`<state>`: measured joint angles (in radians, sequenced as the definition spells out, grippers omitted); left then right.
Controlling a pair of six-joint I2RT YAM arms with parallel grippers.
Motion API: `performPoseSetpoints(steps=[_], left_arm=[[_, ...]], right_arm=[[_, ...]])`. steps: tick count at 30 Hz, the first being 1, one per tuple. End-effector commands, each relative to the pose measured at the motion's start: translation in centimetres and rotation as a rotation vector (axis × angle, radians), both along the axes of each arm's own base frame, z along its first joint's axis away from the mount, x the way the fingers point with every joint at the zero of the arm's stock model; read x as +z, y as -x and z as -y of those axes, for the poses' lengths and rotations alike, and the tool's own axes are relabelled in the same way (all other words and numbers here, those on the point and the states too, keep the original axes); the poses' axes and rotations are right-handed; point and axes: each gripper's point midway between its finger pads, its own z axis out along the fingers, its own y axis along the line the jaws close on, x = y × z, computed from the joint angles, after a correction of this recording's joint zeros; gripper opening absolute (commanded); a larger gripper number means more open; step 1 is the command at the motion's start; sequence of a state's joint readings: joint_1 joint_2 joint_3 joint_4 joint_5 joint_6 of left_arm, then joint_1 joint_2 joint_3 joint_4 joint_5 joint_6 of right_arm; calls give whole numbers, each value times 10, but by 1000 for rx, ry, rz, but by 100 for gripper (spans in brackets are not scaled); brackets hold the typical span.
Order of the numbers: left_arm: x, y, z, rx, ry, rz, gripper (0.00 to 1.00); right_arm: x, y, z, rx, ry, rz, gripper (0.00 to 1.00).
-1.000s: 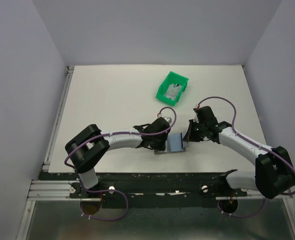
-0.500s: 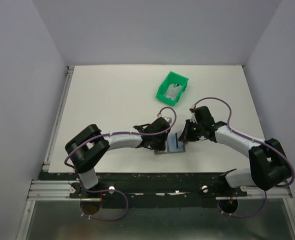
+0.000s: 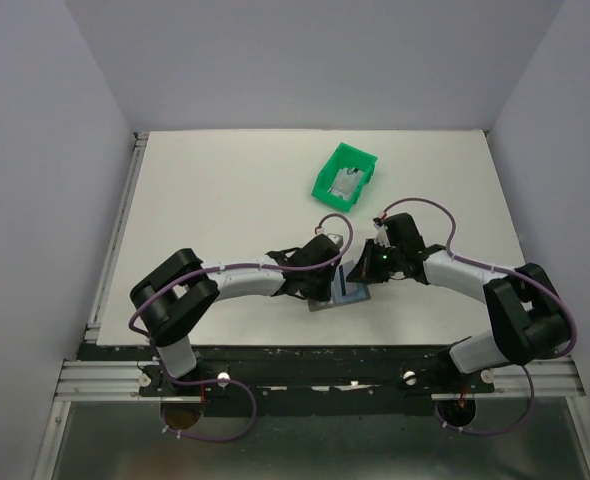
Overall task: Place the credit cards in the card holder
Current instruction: Turn over the card holder at the center of the board.
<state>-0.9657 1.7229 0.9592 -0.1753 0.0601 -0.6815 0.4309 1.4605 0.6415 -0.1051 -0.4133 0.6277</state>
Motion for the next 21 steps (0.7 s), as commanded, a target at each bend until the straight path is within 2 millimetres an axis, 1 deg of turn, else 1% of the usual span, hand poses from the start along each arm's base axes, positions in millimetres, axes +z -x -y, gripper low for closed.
performPoseSetpoints(steps=[1,5,9,11,13,16,18,21], left_arm=[[13,-8,-4,22,-4,39,0],[33,-13,0,24,34,84,0],[52,-20,10,21,81,121,0],[60,-24,18,12,112,140,0],[62,-28,25,2,124,146,0],[53,-32,35,-15,108,131,0],[44,-34,38,-24,96,117,0],[30,-32,37,-21,72,94,0]], right_arm=[[-13,12,-1,11,-2,-53,0],[-18,13,3,-1,20,-64,1],[-23,15,5,-5,31,-79,0],[-25,16,5,-7,34,-85,1],[-26,17,6,-8,36,-86,0],[-27,17,6,-10,36,-90,0],[-26,17,6,-9,34,-89,1],[-27,18,7,-14,38,-91,0]])
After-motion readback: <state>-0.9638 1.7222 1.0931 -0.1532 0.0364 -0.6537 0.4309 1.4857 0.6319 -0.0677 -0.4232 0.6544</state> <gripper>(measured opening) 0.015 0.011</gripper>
